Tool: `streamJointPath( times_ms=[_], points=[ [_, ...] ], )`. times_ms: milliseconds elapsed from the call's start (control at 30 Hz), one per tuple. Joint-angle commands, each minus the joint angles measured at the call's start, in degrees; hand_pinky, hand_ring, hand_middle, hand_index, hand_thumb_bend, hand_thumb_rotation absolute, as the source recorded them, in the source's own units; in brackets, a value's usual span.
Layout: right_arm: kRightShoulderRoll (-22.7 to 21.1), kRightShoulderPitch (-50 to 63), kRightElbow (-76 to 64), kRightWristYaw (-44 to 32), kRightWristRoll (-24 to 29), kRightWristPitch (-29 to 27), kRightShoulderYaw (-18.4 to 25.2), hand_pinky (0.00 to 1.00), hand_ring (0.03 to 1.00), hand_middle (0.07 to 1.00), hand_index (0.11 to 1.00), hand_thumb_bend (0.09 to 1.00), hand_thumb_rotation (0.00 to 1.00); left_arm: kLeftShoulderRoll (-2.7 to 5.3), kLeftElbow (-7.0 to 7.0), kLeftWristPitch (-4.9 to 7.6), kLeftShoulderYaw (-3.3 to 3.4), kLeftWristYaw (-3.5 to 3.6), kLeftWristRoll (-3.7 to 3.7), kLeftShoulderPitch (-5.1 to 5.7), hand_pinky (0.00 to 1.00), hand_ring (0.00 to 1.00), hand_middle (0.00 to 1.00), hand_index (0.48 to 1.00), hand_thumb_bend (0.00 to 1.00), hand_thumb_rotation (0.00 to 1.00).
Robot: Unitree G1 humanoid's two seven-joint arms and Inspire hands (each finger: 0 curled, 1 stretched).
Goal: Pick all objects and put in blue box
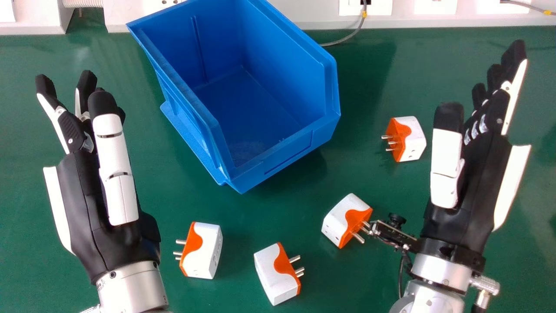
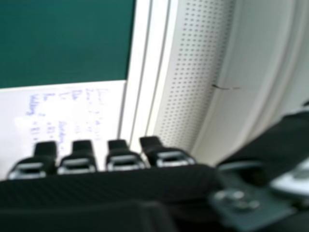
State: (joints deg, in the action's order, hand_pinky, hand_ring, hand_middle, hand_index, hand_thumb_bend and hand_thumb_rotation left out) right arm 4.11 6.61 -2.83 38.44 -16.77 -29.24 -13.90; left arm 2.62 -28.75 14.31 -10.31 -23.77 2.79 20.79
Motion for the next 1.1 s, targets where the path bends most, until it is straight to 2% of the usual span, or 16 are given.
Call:
streamJointPath(
  times_ms=[0,167,267,333,467,633,833,867,900,967,1033,1067],
  points=[
    [5.09,0.55,-1.45,0.26,-1.02,-0.59,-0.62,0.96,0.989,0.992,0.976,0.581,0.91,4.33,-1.12,1.11,-0.77,0.08,-0.29,0.61,0.94,0.97,0.97,0.953,0.54,0.8],
    [5.08,0.62,-1.72,0.33,-1.51,-0.05,-0.7,0.96,0.988,0.991,0.974,0.59,0.91,4.31,-1.64,0.74,-0.86,-0.16,-0.92,0.61,0.94,0.97,0.97,0.952,0.55,0.8],
    [4.98,0.76,-2.17,-0.3,-1.19,0.44,-0.71,0.97,0.991,0.994,0.977,0.61,0.91,4.51,-1.57,0.78,-0.94,-0.14,-0.37,0.64,0.94,0.97,0.96,0.948,0.55,0.8],
    [4.89,0.81,-2.22,-0.47,-1.38,0.79,-0.65,0.97,0.992,0.996,0.979,0.621,0.9,4.32,-1.41,0.83,-0.92,-0.04,-0.58,0.72,0.94,0.97,0.96,0.947,0.55,0.8],
    [4.92,0.76,-2.26,-0.29,-2.03,1.35,-0.56,0.97,0.992,0.997,0.979,0.618,0.9,4.1,-1.54,0.55,-0.68,0.08,-0.52,0.66,0.94,0.97,0.96,0.948,0.55,0.8],
    [4.29,1.04,-3.34,-1.46,-1.66,2.76,-0.6,0.96,0.993,0.998,0.98,0.637,0.91,4.24,-1.3,0.69,-0.86,0.2,-0.25,0.4,0.94,0.97,0.96,0.947,0.55,0.8],
    [2.32,2.93,-5.23,-4.14,-3.4,6.96,-0.55,0.93,0.985,0.999,0.995,0.637,0.91,4.22,-1.5,0.57,-0.89,0.2,-0.42,0.28,0.95,0.97,0.97,0.949,0.55,0.8],
    [2.08,3.5,-5.66,-5.16,-2.63,7.33,-0.7,0.94,0.987,1.0,0.999,0.686,0.79,4.22,-1.59,0.43,-0.96,0.2,-0.43,0.32,0.94,0.97,0.96,0.948,0.55,0.8],
    [1.68,4.05,-6.01,-6.19,-1.97,7.6,-0.84,0.94,0.987,1.0,0.999,0.686,0.79,4.21,-1.61,0.4,-1.03,0.2,-0.5,0.34,0.94,0.97,0.96,0.948,0.55,0.8],
    [0.69,5.18,-6.9,-8.11,-2.16,8.86,-0.92,0.96,0.997,1.0,1.0,0.779,0.6,4.25,-1.62,0.46,-1.09,0.23,-0.41,0.29,0.95,0.97,0.96,0.948,0.56,0.8],
    [-1.11,6.56,-7.89,-10.66,-3.96,11.04,-0.71,0.93,0.997,1.0,1.0,0.854,0.49,4.34,-1.65,0.5,-1.05,0.26,-0.07,0.18,0.95,0.97,0.96,0.947,0.56,0.8],
    [-2.11,7.21,-8.4,-12.15,-4.77,12.4,-0.58,0.93,0.997,1.0,1.0,0.854,0.49,4.36,-1.65,0.51,-1.02,0.28,0.04,0.15,0.95,0.97,0.96,0.947,0.56,0.8]
  ],
)
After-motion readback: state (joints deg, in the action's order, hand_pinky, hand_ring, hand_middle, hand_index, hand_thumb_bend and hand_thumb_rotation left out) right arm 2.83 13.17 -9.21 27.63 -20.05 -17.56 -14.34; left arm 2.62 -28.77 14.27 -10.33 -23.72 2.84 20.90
